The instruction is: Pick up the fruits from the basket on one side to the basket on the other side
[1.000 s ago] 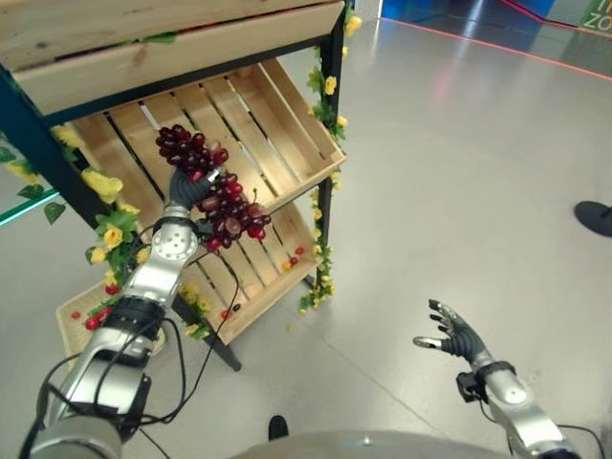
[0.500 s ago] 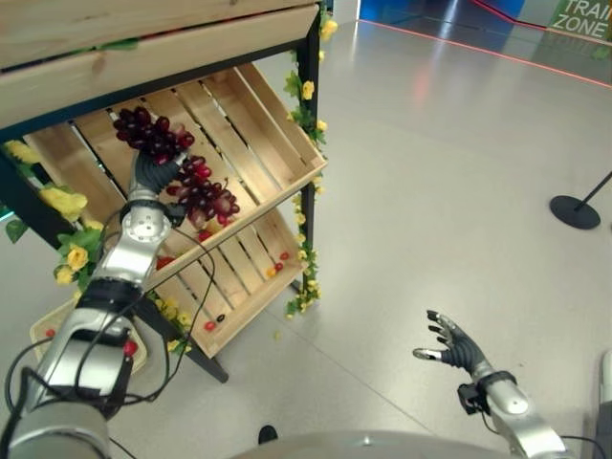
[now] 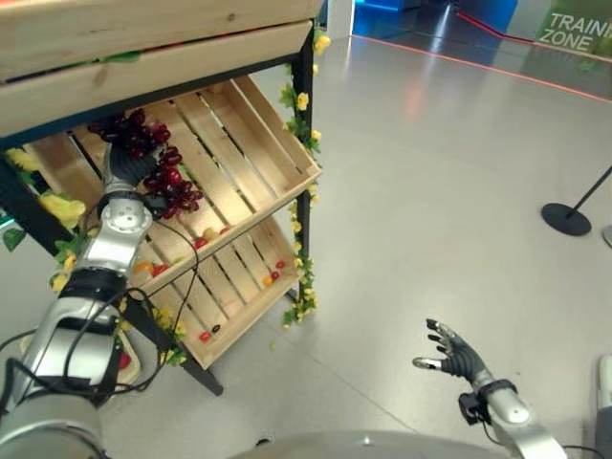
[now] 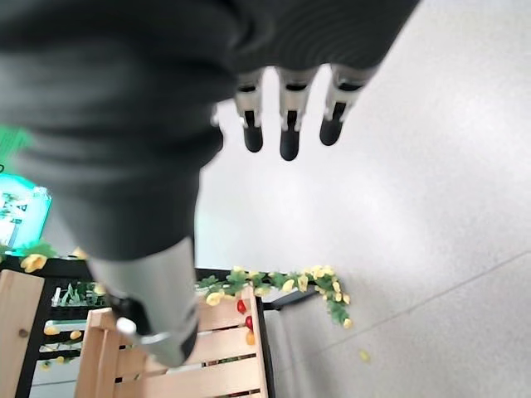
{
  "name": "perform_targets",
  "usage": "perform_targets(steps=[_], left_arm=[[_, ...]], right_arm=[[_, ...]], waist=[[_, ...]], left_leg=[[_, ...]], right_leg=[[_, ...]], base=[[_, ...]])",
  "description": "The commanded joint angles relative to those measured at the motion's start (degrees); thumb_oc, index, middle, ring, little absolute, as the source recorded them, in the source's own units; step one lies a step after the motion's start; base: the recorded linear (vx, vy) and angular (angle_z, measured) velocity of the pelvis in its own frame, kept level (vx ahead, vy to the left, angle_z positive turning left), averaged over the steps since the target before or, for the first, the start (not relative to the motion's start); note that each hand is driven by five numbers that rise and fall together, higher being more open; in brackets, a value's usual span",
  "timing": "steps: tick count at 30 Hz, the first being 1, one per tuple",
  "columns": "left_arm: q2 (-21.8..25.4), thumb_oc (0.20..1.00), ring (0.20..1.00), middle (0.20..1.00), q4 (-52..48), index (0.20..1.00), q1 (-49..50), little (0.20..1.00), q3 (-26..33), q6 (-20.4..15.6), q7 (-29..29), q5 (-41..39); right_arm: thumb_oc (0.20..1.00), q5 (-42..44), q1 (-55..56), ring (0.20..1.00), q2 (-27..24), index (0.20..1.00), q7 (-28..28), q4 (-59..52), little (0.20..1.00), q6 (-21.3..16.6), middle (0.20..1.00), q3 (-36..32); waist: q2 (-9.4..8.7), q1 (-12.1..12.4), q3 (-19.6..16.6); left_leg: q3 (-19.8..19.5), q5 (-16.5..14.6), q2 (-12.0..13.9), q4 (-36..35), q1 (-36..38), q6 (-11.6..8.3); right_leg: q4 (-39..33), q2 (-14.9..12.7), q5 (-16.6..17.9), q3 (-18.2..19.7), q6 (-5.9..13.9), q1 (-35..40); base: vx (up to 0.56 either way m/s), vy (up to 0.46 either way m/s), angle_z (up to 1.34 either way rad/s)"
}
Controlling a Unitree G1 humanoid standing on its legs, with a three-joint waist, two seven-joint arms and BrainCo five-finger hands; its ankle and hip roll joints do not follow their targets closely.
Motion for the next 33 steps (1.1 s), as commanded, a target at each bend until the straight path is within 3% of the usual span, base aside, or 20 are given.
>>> perform_targets(steps=[1, 3, 4, 5, 21, 33], left_arm=[[2.8, 0.200, 0.200, 0.200, 3.9, 0.200, -12.1, 0.200, 1.0, -2.0, 2.0, 1.2], [2.6, 0.200, 0.200, 0.200, 4.2, 0.200, -12.2, 0.200, 1.0, -1.9, 2.0, 1.3], [2.3, 0.310, 0.310, 0.310, 4.0, 0.310, -12.0, 0.310, 1.1, -1.9, 1.9, 1.1], [2.3, 1.000, 1.000, 1.000, 4.2, 1.000, -11.8, 1.000, 1.1, -1.8, 1.6, 1.0], [2.4, 1.000, 1.000, 1.000, 5.2, 1.000, -11.3, 1.000, 0.1, -1.4, -0.1, 2.1], [4.4, 1.000, 1.000, 1.000, 7.8, 1.000, -11.2, 1.000, -2.4, -0.1, -2.9, 7.4]], right_arm=[[1.000, 0.6, -0.1, 1.000, -1.4, 1.000, 0.2, -3.9, 1.000, -3.2, 1.000, -0.5], [1.000, 0.7, 0.0, 1.000, -1.5, 1.000, 0.3, -4.1, 1.000, -3.3, 1.000, -0.6], [1.000, 0.8, -0.1, 1.000, -1.4, 1.000, 0.2, -4.1, 1.000, -3.3, 1.000, -0.6], [1.000, 0.8, -0.2, 1.000, -1.4, 1.000, 0.2, -4.0, 1.000, -3.2, 1.000, -0.7], [1.000, 0.8, -0.4, 1.000, -1.5, 1.000, 0.1, -4.1, 1.000, -3.2, 1.000, -0.8], [1.000, 0.8, -0.3, 1.000, -1.2, 1.000, 0.4, -3.1, 1.000, -3.2, 1.000, -0.8]], waist=[[-0.39, 0.9, -2.0], [-0.43, 0.8, -2.0], [-0.52, 0.9, -2.0], [-0.55, 0.9, -2.0], [-0.66, 1.0, -1.7], [-0.76, 1.4, -1.7]], left_leg=[[0.9, -5.1, 1.9, 1.9, 4.3, -1.54], [0.8, -5.1, 1.9, 1.8, 4.4, -1.56], [0.8, -5.2, 1.9, 1.8, 4.5, -1.55], [0.8, -5.2, 1.9, 1.9, 4.5, -1.52], [0.6, -5.3, 2.1, 1.4, 4.7, -1.57], [0.0, -5.3, 2.1, 1.1, 4.7, -1.58]], right_leg=[[3.6, -2.4, -1.1, 0.0, 6.22, -1.8], [3.5, -2.4, -1.1, -0.1, 6.19, -1.7], [3.5, -2.3, -1.1, -0.1, 6.18, -1.7], [3.4, -2.3, -1.2, 0.0, 6.17, -1.7], [3.1, -2.3, -1.0, -0.4, 6.18, -1.6], [3.0, -2.2, -1.0, -0.9, 6.28, -1.5]], base=[[0.00, 0.000, 0.00], [0.00, 0.000, 0.00], [0.00, 0.000, 0.00], [0.00, 0.000, 0.00], [0.00, 0.000, 0.00], [0.00, 0.000, 0.00]])
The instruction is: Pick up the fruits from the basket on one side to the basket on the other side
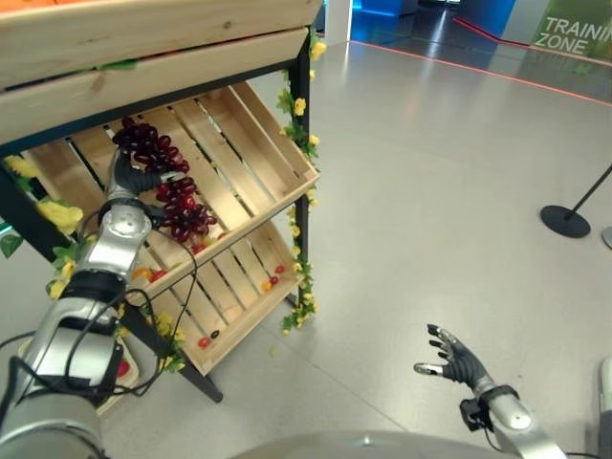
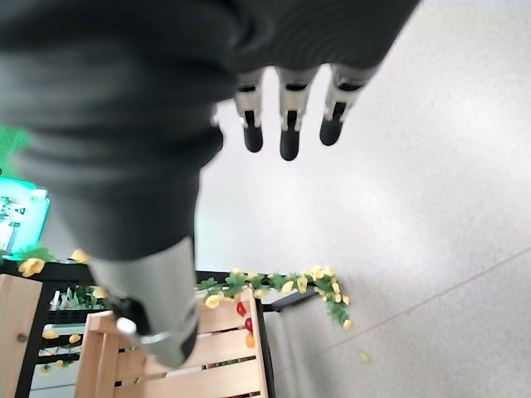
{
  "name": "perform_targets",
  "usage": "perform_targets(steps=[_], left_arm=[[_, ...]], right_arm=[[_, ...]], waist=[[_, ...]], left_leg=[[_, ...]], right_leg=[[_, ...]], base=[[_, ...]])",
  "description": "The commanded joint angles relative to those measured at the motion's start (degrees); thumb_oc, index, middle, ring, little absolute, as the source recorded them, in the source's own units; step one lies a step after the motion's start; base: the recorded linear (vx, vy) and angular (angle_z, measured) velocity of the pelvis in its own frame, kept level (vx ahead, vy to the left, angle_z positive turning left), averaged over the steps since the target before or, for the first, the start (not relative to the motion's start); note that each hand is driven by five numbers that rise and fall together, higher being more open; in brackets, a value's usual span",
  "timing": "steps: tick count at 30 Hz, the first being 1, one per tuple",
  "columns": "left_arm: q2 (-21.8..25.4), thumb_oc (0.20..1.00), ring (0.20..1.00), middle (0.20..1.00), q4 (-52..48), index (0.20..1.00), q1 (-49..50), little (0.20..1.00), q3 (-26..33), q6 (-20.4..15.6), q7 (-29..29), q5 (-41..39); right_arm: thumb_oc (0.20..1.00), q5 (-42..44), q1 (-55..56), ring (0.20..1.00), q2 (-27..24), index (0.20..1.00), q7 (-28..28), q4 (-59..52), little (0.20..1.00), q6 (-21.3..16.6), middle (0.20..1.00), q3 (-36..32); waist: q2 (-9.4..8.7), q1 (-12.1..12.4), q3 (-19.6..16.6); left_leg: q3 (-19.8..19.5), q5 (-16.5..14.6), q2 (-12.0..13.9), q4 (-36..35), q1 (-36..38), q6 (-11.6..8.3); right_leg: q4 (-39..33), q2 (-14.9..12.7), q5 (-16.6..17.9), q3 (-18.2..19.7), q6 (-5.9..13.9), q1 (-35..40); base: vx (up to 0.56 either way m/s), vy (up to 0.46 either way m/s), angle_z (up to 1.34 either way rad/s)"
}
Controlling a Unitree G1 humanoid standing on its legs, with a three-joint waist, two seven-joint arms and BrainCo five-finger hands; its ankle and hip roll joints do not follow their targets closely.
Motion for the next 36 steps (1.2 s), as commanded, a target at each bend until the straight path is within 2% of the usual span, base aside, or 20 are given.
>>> perform_targets(steps=[1, 5, 6, 8, 9, 10, 13, 14, 15, 16, 17, 20, 25, 27, 33, 36], left_arm=[[4.2, 1.000, 1.000, 1.000, 5.9, 1.000, -11.1, 1.000, -0.1, -1.0, 1.1, 5.5], [4.4, 1.000, 1.000, 1.000, 9.8, 1.000, -11.8, 1.000, -0.9, 0.9, 1.0, 9.1], [4.7, 1.000, 1.000, 1.000, 13.1, 1.000, -12.5, 1.000, -1.8, 2.5, 0.0, 12.2], [4.4, 1.000, 1.000, 1.000, 15.5, 1.000, -13.1, 1.000, -2.0, 3.5, -1.5, 13.0], [4.3, 1.000, 1.000, 1.000, 16.5, 1.000, -13.3, 1.000, -2.7, 4.0, -3.3, 14.0], [4.8, 1.000, 1.000, 1.000, 17.5, 1.000, -13.1, 1.000, -4.3, 4.7, -7.4, 16.4], [6.5, 1.000, 1.000, 1.000, 17.1, 1.000, -13.7, 1.000, -6.7, 5.0, -10.8, 20.5], [7.3, 1.000, 1.000, 1.000, 17.4, 1.000, -13.6, 1.000, -7.8, 5.1, -12.3, 23.2], [8.1, 1.000, 1.000, 1.000, 16.1, 1.000, -13.0, 1.000, -10.6, 5.4, -14.1, 29.2], [8.2, 1.000, 1.000, 1.000, 16.0, 1.000, -13.0, 1.000, -10.6, 5.4, -14.2, 29.2], [9.1, 1.000, 1.000, 1.000, 15.4, 1.000, -11.4, 1.000, -12.1, 5.2, -17.6, 32.5], [9.9, 1.000, 1.000, 1.000, 15.4, 1.000, -10.9, 1.000, -11.5, 5.2, -18.3, 32.0], [10.0, 1.000, 1.000, 1.000, 14.7, 1.000, -10.4, 1.000, -10.6, 4.9, -15.5, 31.4], [9.6, 1.000, 1.000, 1.000, 14.2, 1.000, -9.5, 1.000, -8.2, 4.4, -14.7, 26.6], [9.0, 1.000, 1.000, 1.000, 9.1, 1.000, -5.9, 1.000, -3.9, 2.6, -11.3, 19.6], [5.5, 1.000, 1.000, 1.000, -2.2, 1.000, 3.5, 1.000, 4.4, -1.0, -7.9, 6.7]], right_arm=[[1.000, 0.8, -0.7, 1.000, -1.3, 1.000, 0.3, -3.3, 1.000, -3.3, 1.000, -0.8], [1.000, 0.8, -0.5, 1.000, -1.5, 1.000, 0.4, -3.5, 1.000, -3.4, 1.000, -0.8], [1.000, 0.7, -0.4, 1.000, -1.9, 1.000, 0.3, -3.7, 1.000, -3.5, 1.000, -0.8], [1.000, 0.8, -0.3, 1.000, -2.2, 1.000, 0.5, -3.9, 1.000, -3.5, 1.000, -0.8], [1.000, 0.8, -0.3, 1.000, -2.4, 1.000, 0.6, -3.9, 1.000, -3.3, 1.000, -0.8], [1.000, 1.0, -0.4, 1.000, -2.6, 1.000, 0.7, -3.9, 1.000, -3.0, 1.000, -1.2], [1.000, 1.0, -0.2, 1.000, -2.4, 1.000, 1.4, -4.0, 1.000, -2.9, 1.000, -1.5], [1.000, 1.0, 0.0, 1.000, -2.2, 1.000, 1.7, -4.1, 1.000, -2.9, 1.000, -1.6], [1.000, 0.9, 0.0, 1.000, -2.0, 1.000, 2.0, -4.1, 1.000, -3.2, 1.000, -1.7], [1.000, 0.9, 0.0, 1.000, -2.0, 1.000, 2.0, -4.1, 1.000, -3.2, 1.000, -1.7], [1.000, 0.9, 0.4, 1.000, -2.0, 1.000, 2.4, -4.3, 1.000, -3.0, 1.000, -2.1], [1.000, 0.9, 0.7, 1.000, -2.0, 1.000, 2.8, -4.8, 1.000, -2.8, 1.000, -2.1], [1.000, 0.8, 0.5, 1.000, -2.0, 1.000, 3.0, -4.4, 1.000, -2.8, 1.000, -1.4], [1.000, 1.0, 0.3, 1.000, -1.9, 1.000, 3.0, -4.4, 1.000, -2.5, 1.000, -1.3], [1.000, 1.3, -0.3, 1.000, -1.6, 1.000, 2.7, -4.3, 1.000, -2.6, 1.000, -1.5], [1.000, 1.7, -0.7, 1.000, -0.9, 1.000, 1.9, -4.9, 1.000, -2.6, 1.000, -3.3]], waist=[[-0.71, 1.4, -1.3], [-0.70, 1.5, -1.2], [-0.63, 1.5, -1.1], [-0.52, 1.5, -1.0], [-0.43, 1.5, -0.9], [-0.37, 1.7, -0.9], [-0.36, 1.9, -0.7], [-0.34, 2.1, -0.7], [-0.32, 2.4, -0.4], [-0.36, 2.4, -0.4], [-0.44, 2.6, -0.2], [-0.49, 2.8, 0.0], [-0.76, 3.1, 0.3], [-0.99, 3.3, 0.4], [-0.94, 3.4, 0.4], [-1.17, 4.1, 0.6]], left_leg=[[0.2, -5.4, 2.2, 1.0, 4.8, -1.70], [0.2, -5.4, 2.2, 1.0, 4.8, -1.68], [0.1, -5.4, 2.1, 1.0, 4.8, -1.64], [0.0, -5.4, 2.1, 1.0, 4.8, -1.66], [-0.2, -5.4, 2.1, 1.1, 4.7, -1.64], [-0.3, -5.3, 2.1, 1.1, 4.6, -1.61], [-0.7, -5.3, 2.0, 1.1, 4.5, -1.60], [-0.8, -5.4, 2.0, 1.1, 4.5, -1.59], [-1.1, -5.4, 2.0, 1.1, 4.4, -1.57], [-1.1, -5.4, 2.0, 1.1, 4.4, -1.57], [-1.2, -5.5, 2.0, 1.2, 4.4, -1.52], [-1.3, -5.5, 2.0, 1.2, 4.3, -1.49], [-1.5, -5.5, 2.0, 1.2, 4.2, -1.47], [-1.6, -5.5, 2.0, 1.3, 4.2, -1.36], [-1.7, -5.5, 1.8, 1.2, 4.2, -1.28], [-2.0, -5.5, 1.7, 1.3, 3.9, -1.17]], right_leg=[[3.1, -2.2, -1.1, -0.7, 6.53, -1.7], [3.1, -2.2, -1.1, -0.7, 6.51, -1.7], [3.1, -2.1, -1.2, -0.8, 6.53, -1.6], [3.2, -2.1, -1.3, -0.9, 6.51, -1.7], [3.2, -2.1, -1.3, -0.9, 6.48, -1.7], [3.2, -2.1, -1.3, -1.1, 6.51, -1.7], [3.1, -2.2, -1.4, -1.3, 6.53, -1.6], [3.2, -2.2, -1.5, -1.5, 6.51, -1.6], [3.2, -2.3, -1.5, -1.7, 6.46, -1.6], [3.2, -2.3, -1.5, -1.7, 6.46, -1.6], [3.2, -2.3, -1.6, -1.8, 6.47, -1.4], [3.1, -2.3, -1.6, -1.9, 6.47, -1.3], [3.2, -2.3, -1.8, -2.1, 6.31, -1.3], [3.2, -2.3, -1.7, -2.2, 6.25, -1.3], [3.4, -2.4, -1.7, -2.4, 6.27, -1.4], [3.5, -2.5, -1.7, -2.5, 6.04, -1.6]], base=[[0.00, 0.000, 0.00], [0.00, 0.001, 0.01], [0.00, 0.005, 0.04], [-0.01, 0.004, 0.04], [0.00, 0.000, 0.00], [0.00, 0.000, 0.00], [0.00, 0.000, 0.00], [-0.01, -0.002, 0.07], [-0.01, -0.003, 0.09], [-0.02, -0.009, 0.14], [-0.01, -0.008, 0.14], [-0.01, -0.003, 0.08], [0.00, 0.000, 0.00], [0.00, 0.000, 0.00], [0.00, 0.000, 0.00], [0.00, 0.000, 0.00]])
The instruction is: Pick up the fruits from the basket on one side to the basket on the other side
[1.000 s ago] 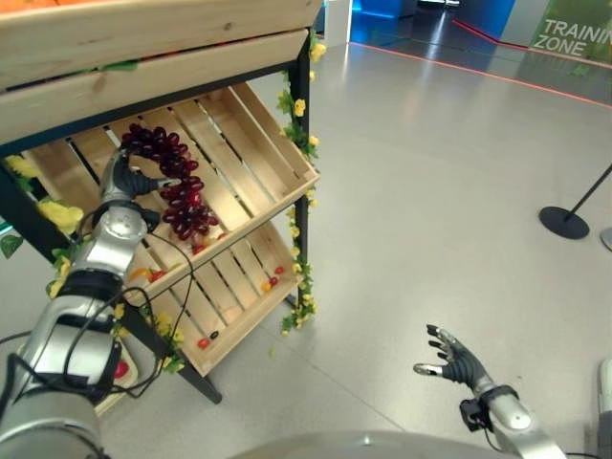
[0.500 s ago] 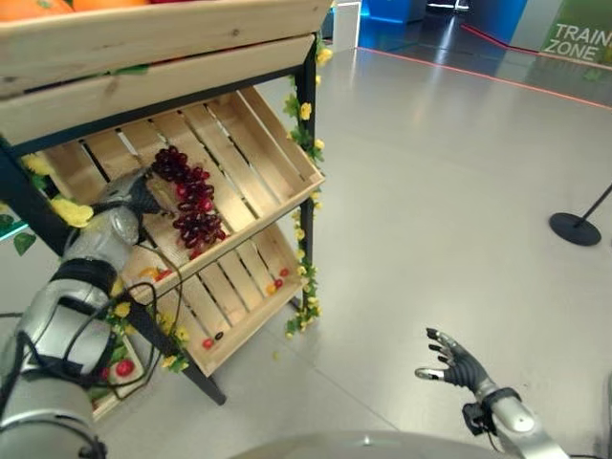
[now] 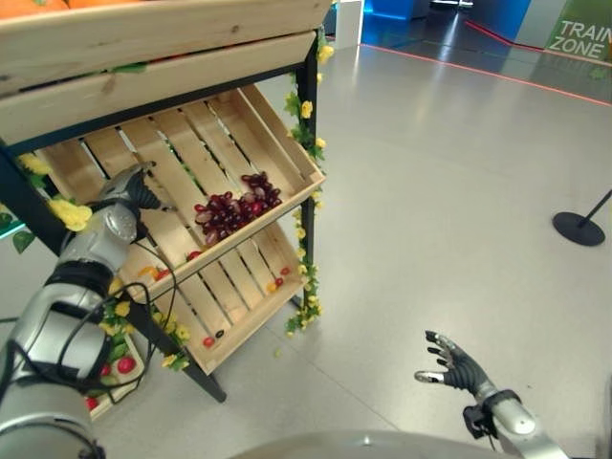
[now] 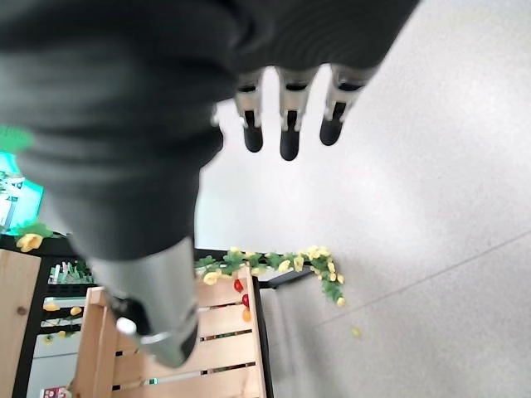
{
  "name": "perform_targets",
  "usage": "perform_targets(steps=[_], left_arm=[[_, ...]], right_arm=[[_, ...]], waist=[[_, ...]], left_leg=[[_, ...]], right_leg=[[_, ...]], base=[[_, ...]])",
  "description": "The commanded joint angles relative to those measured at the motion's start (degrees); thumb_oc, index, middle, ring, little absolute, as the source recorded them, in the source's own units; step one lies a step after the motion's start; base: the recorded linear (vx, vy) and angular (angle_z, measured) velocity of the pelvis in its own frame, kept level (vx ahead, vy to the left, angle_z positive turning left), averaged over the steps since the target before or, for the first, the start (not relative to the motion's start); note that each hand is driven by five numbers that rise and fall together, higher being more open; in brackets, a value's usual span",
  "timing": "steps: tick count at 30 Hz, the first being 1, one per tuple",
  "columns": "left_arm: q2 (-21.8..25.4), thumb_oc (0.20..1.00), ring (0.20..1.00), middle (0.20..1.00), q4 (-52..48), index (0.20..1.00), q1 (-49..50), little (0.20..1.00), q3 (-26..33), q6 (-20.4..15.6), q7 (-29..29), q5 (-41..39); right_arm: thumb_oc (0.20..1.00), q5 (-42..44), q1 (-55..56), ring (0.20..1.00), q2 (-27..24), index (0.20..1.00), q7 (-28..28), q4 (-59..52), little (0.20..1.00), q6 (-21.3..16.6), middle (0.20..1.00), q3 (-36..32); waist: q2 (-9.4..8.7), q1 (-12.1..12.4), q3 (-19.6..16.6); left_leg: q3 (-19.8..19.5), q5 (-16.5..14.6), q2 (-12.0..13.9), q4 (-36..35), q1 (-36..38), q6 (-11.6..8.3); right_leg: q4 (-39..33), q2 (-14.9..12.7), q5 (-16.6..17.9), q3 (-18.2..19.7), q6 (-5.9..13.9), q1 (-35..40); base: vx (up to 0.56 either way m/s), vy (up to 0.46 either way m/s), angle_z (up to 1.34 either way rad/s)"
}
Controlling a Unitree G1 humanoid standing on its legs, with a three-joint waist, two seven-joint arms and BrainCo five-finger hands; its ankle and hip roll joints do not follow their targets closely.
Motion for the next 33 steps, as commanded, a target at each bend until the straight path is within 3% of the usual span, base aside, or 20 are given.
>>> perform_targets(steps=[1, 2, 3, 6, 13, 20, 33], left_arm=[[1.6, 1.000, 1.000, 1.000, -5.3, 1.000, 4.7, 1.000, 8.6, -4.0, 5.3, -12.4], [-0.1, 1.000, 1.000, 1.000, -11.3, 1.000, 9.3, 1.000, 11.7, -6.1, 5.2, -17.1], [-6.7, 1.000, 1.000, 1.000, -20.6, 1.000, 21.2, 1.000, 18.7, -10.0, 2.1, -33.1], [-13.0, 1.000, 1.000, 1.000, -29.2, 1.000, 31.4, 1.000, 22.0, -11.7, 0.8, -39.6], [-22.5, 1.000, 1.000, 1.000, -40.9, 1.000, 44.2, 1.000, 23.1, -12.9, -2.5, -42.2], [-24.0, 1.000, 1.000, 1.000, -44.0, 1.000, 48.9, 1.000, 21.0, -12.8, -4.8, -41.5], [-24.5, 1.000, 1.000, 1.000, -47.0, 1.000, 49.7, 1.000, 21.3, -13.1, -4.4, -40.8]], right_arm=[[1.000, 1.7, -1.7, 1.000, -0.3, 1.000, -1.0, -4.7, 1.000, -2.6, 1.000, -3.1], [1.000, 1.7, -1.7, 1.000, 0.1, 1.000, -1.2, -4.8, 1.000, -2.7, 1.000, -3.7], [1.000, 1.7, -1.9, 1.000, 1.2, 1.000, -2.1, -5.2, 1.000, -3.0, 1.000, -6.0], [1.000, 1.0, -2.4, 1.000, 2.2, 1.000, -3.1, -4.3, 1.000, -3.4, 1.000, -7.9], [1.000, -0.3, -3.0, 1.000, 2.8, 1.000, -4.4, -3.1, 1.000, -4.6, 1.000, -10.5], [1.000, -0.4, -3.4, 1.000, 2.8, 1.000, -4.9, -3.0, 1.000, -5.2, 1.000, -11.1], [1.000, -0.3, -3.4, 1.000, 3.1, 1.000, -5.3, -3.5, 1.000, -5.3, 1.000, -11.3]], waist=[[-1.68, 3.8, 1.0], [-1.72, 4.0, 1.1], [-1.87, 4.8, 1.4], [-1.71, 5.1, 1.3], [-2.23, 6.7, 1.3], [-2.74, 8.1, 1.8], [-2.64, 8.5, 2.0]], left_leg=[[0.4, -5.5, 1.8, 1.3, 4.8, -0.94], [0.3, -5.5, 1.8, 1.3, 4.7, -0.94], [0.0, -5.4, 1.6, 1.4, 4.4, -0.88], [-0.2, -5.4, 1.5, 1.3, 4.3, -0.74], [-1.4, -4.9, 1.3, 1.3, 3.5, -0.50], [-2.9, -4.7, 1.1, 1.2, 2.7, -0.40], [-4.5, -3.9, 0.8, 1.5, 1.3, -0.47]], right_leg=[[3.6, -2.9, -1.2, -0.2, 6.37, -1.7], [3.6, -2.9, -1.2, -0.3, 6.26, -1.8], [3.7, -3.0, -1.2, -0.5, 5.97, -2.1], [3.6, -3.0, -1.2, -0.6, 5.68, -2.0], [3.6, -3.1, -0.9, -1.6, 5.23, -2.1], [3.8, -3.2, -1.4, -3.1, 5.07, -1.9], [4.6, -3.2, -1.7, -4.9, 4.85, -2.5]], base=[[0.00, 0.000, 0.00], [0.00, 0.000, 0.00], [0.00, 0.000, 0.00], [-0.01, 0.007, -0.02], [-0.02, 0.004, 0.14], [-0.02, -0.009, 0.13], [-0.02, -0.004, 0.09]])
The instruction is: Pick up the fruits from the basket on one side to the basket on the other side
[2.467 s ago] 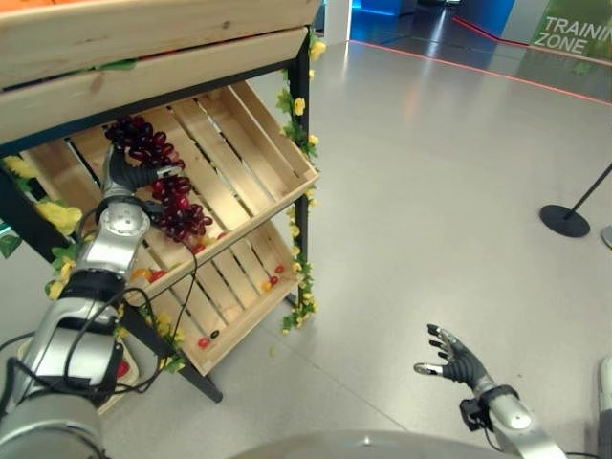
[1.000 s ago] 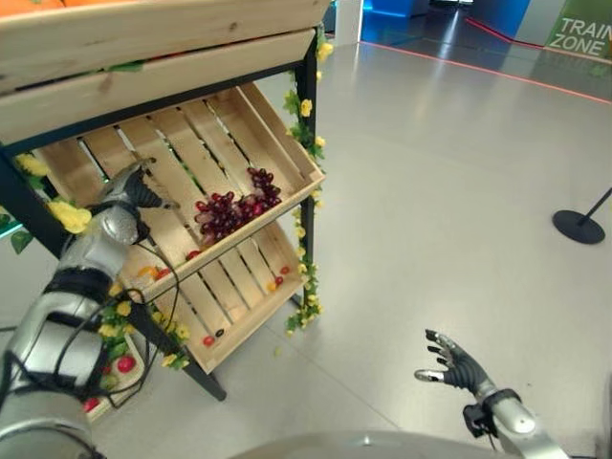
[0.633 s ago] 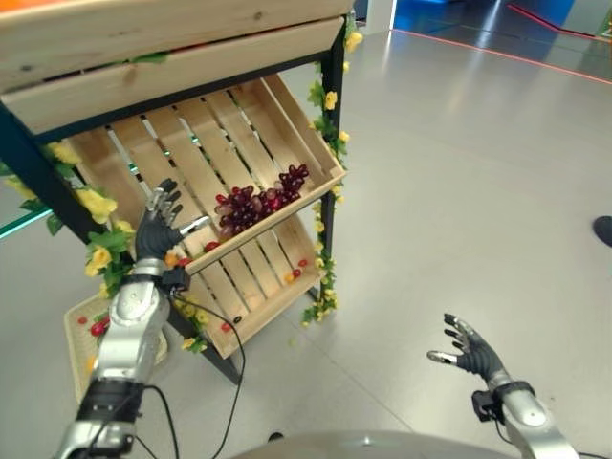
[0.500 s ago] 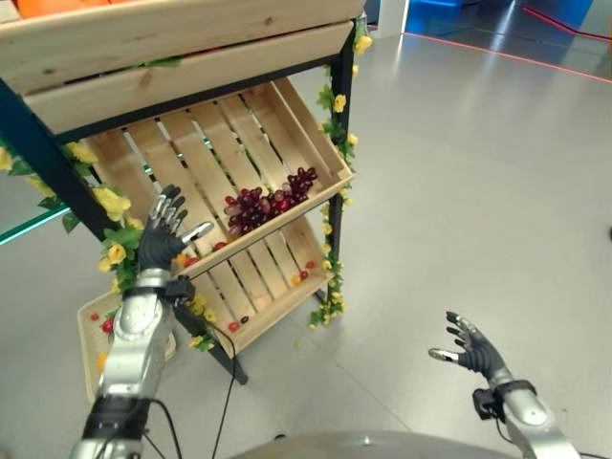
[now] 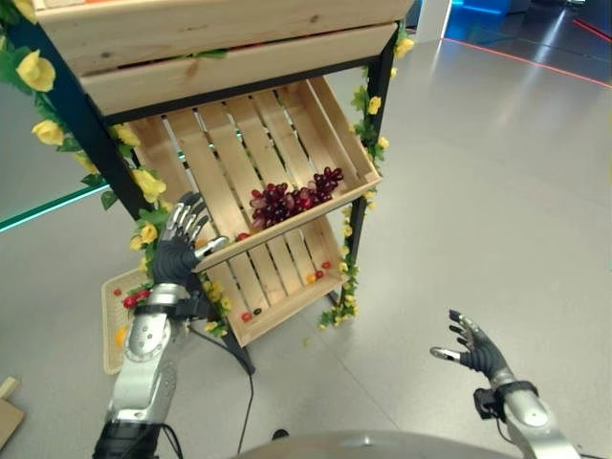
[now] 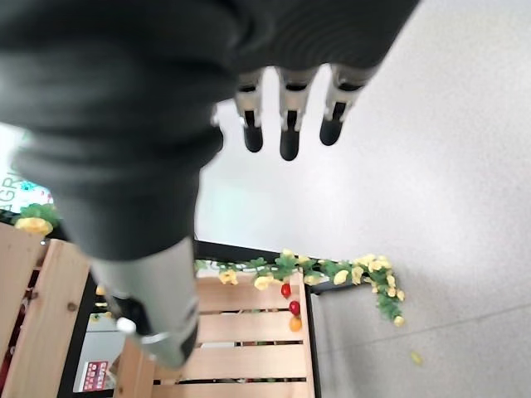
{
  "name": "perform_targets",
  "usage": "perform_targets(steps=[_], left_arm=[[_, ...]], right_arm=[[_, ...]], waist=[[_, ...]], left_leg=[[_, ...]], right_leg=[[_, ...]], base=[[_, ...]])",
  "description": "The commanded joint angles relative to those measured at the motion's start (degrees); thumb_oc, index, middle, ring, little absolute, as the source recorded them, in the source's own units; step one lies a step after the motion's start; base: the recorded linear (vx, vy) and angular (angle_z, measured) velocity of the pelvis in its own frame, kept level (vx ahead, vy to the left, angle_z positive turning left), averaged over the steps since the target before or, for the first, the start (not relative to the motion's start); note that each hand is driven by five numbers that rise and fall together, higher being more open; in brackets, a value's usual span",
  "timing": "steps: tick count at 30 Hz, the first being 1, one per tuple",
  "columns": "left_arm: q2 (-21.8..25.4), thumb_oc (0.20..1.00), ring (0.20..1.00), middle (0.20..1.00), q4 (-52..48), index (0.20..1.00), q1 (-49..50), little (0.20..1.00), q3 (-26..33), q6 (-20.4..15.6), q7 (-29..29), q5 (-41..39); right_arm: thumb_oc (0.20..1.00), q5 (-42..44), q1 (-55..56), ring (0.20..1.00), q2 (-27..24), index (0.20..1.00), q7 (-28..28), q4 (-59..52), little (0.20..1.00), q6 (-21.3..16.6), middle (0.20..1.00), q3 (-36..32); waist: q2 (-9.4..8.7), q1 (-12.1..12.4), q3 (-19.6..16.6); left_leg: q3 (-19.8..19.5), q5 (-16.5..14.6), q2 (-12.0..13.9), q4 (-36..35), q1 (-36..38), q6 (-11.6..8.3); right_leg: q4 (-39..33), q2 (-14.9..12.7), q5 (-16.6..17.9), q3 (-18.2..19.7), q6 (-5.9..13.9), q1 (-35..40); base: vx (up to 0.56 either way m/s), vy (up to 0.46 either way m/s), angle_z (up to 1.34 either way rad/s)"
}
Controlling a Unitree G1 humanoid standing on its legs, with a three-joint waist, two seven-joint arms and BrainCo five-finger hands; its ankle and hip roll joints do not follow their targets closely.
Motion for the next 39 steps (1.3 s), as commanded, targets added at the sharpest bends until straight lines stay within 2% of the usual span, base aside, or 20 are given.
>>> perform_targets(steps=[1, 11, 19, 39], left_arm=[[2.0, 1.000, 1.000, 1.000, 4.7, 1.000, 4.1, 1.000, 0.6, 1.2, 1.2, -0.8], [3.6, 1.000, 1.000, 1.000, 5.8, 1.000, 9.0, 1.000, 0.3, -0.7, -0.5, 4.7], [3.1, 1.000, 1.000, 1.000, 9.1, 1.000, 9.4, 1.000, -0.9, -0.7, -0.3, 4.6], [3.0, 1.000, 1.000, 1.000, 9.9, 1.000, 9.2, 1.000, -0.5, -1.8, 1.6, 7.8]], right_arm=[[1.000, -0.1, -3.7, 1.000, 0.7, 1.000, -1.1, -1.6, 1.000, -3.5, 1.000, -3.4], [1.000, 1.3, -3.2, 1.000, 0.7, 1.000, -1.5, -1.8, 1.000, -4.5, 1.000, -4.8], [1.000, 2.5, -3.1, 1.000, 1.2, 1.000, -2.3, -2.2, 1.000, -5.2, 1.000, -4.8], [1.000, 3.4, -3.2, 1.000, 1.8, 1.000, -3.0, -4.1, 1.000, -5.6, 1.000, -4.9]], waist=[[-2.70, 0.9, 0.7], [-2.77, 1.7, 1.0], [-2.74, 2.0, 1.1], [-3.13, 1.6, 0.4]], left_leg=[[0.6, -4.2, 2.2, 1.5, 2.1, -0.78], [-0.3, -3.5, 2.6, 1.9, 1.5, -1.19], [-0.9, -3.0, 2.7, 1.6, 1.1, -1.74], [0.2, -3.4, 2.7, 1.3, 1.3, -1.37]], right_leg=[[4.9, -2.8, -0.3, 0.6, 4.70, -4.4], [5.4, -2.4, -0.6, -0.3, 4.36, -4.5], [4.4, -2.3, -0.2, -1.5, 4.32, -4.3], [4.5, -2.5, 0.5, -0.3, 4.79, -5.0]], base=[[0.00, 0.000, 0.00], [-0.01, -0.010, 0.03], [-0.03, -0.012, 0.10], [0.00, 0.002, 0.01]])
